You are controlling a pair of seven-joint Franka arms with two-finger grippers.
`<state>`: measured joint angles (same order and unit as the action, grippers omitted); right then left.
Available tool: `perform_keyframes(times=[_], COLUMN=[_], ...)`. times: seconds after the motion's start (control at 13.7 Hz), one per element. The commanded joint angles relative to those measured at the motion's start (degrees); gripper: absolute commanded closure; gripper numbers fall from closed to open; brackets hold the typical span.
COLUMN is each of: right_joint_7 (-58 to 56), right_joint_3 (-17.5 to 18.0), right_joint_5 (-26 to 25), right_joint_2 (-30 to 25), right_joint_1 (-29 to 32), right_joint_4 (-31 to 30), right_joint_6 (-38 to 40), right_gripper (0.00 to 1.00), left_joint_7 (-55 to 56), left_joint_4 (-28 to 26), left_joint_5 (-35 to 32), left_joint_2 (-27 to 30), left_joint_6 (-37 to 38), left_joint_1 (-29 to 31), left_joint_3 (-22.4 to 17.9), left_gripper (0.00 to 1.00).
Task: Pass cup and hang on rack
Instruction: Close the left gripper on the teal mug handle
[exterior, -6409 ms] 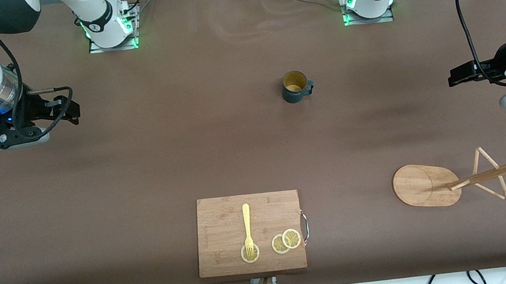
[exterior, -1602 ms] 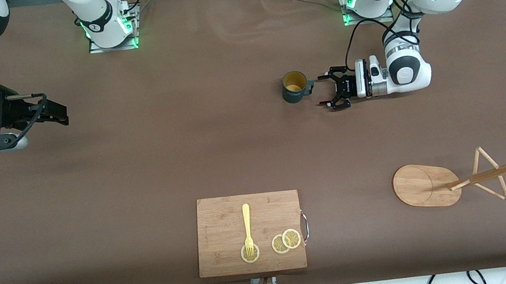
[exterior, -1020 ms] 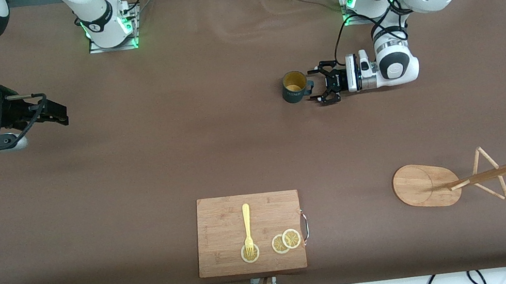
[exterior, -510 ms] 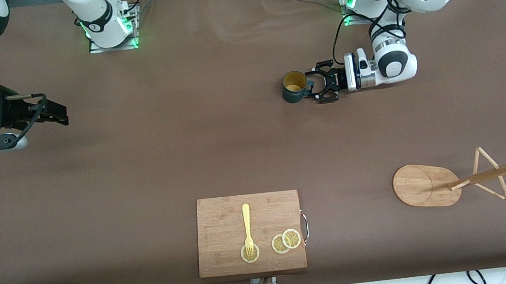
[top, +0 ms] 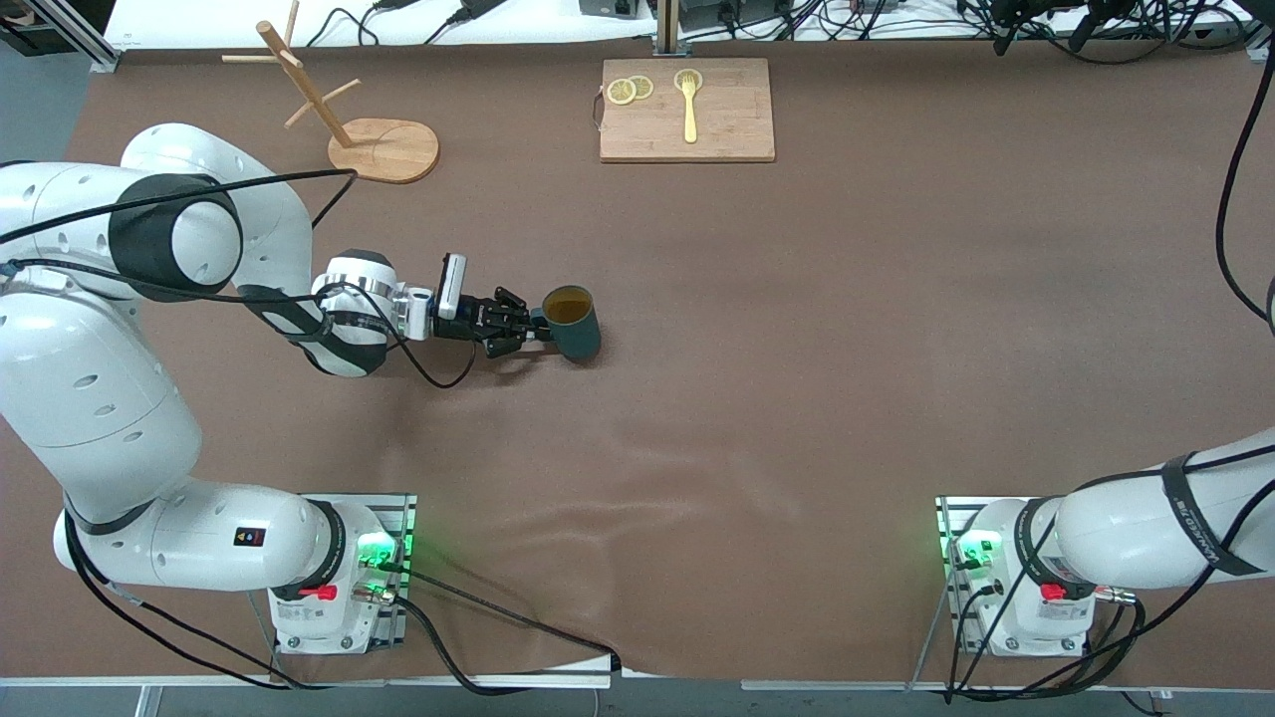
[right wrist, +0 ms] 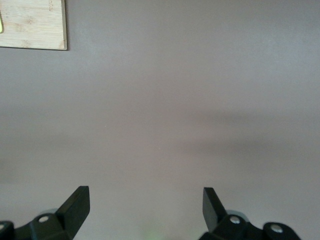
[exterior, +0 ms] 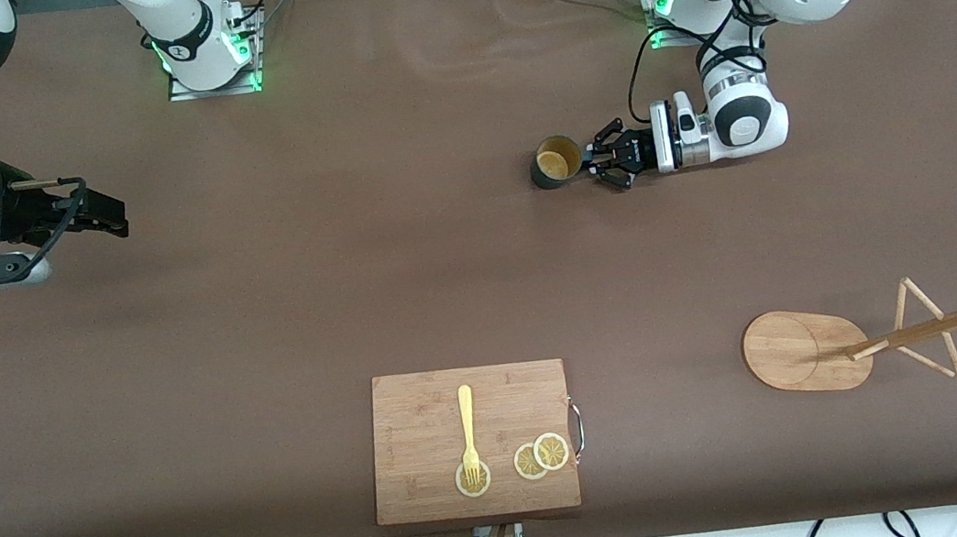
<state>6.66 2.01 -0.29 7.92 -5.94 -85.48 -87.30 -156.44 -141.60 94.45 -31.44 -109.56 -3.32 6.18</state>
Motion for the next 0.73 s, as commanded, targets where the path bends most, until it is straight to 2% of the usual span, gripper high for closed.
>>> perform_keyframes(times=[0.0, 0.15, 0.44, 0.51, 0.66], right_joint_7=[0.55, 0.55, 0.55, 0.55, 0.55], right_joint_3=[0.53, 0.53, 0.53, 0.53, 0.53], right_joint_5=[0.91, 0.91, 0.91, 0.91, 0.91], right_joint_2=[-0.36, -0.36, -0.36, -0.36, -0.36], right_joint_1=[0.84, 0.84, 0.84, 0.84, 0.84], right_joint_4=[0.22, 0.22, 0.22, 0.22, 0.22], right_joint_6=[0.55, 0.55, 0.55, 0.55, 0.55], right_gripper=[0.0, 0.0, 0.0, 0.0, 0.0], left_joint_7=[2.41, 14.34, 40.27, 46.6, 59.87], left_joint_4=[0.1, 2.02, 4.32, 4.75, 6.16], left_joint_5=[1.26, -3.55, -12.17, -13.67, -16.57], left_joint_2=[1.46, 3.57, 12.35, 13.94, 17.89], left_joint_6=[1.19, 1.19, 2.24, 4.68, 9.78], left_joint_1=[1.03, 2.7, 5.07, 6.3, 6.66], left_joint_3=[-0.47, -0.56, -1.26, -1.52, -4.85], left_gripper=[1.0, 1.0, 1.0, 1.0, 1.0])
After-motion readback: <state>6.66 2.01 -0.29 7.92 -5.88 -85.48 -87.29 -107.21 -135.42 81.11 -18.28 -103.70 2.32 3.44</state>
